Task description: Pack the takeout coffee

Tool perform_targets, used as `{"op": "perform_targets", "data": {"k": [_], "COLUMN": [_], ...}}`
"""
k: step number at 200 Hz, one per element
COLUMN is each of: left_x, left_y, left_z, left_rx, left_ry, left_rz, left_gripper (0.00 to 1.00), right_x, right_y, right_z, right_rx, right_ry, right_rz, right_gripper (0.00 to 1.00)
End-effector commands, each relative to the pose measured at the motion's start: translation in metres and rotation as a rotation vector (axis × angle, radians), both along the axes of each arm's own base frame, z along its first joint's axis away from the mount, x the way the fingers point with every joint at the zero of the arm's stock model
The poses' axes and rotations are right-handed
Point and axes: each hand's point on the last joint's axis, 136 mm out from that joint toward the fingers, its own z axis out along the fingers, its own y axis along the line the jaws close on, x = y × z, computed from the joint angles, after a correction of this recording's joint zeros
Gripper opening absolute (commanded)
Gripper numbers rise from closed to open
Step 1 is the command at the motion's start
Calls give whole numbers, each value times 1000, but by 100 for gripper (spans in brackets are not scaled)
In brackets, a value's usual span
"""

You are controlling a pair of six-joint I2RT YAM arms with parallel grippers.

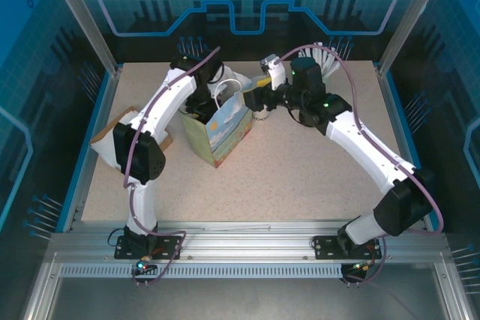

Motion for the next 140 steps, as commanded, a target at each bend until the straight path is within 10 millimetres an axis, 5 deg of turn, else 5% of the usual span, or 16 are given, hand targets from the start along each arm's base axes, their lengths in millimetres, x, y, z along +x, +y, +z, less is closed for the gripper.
{"op": "perform_targets", "data": {"k": [1,140], "left_x": [-7,-9], "left_y": [4,6], "left_z": [6,10], "left_rx": [17,22], "left_ry": [-6,-13], "left_rz": [-16,-12], "left_gripper": [38,38], "right_x": [-15,-30], "right_y": [-7,-15], "right_z": [0,0], "right_rx": [-28,-59], "right_ry": [5,21], "right_rz": [-1,-2], "right_gripper": [72,78]}}
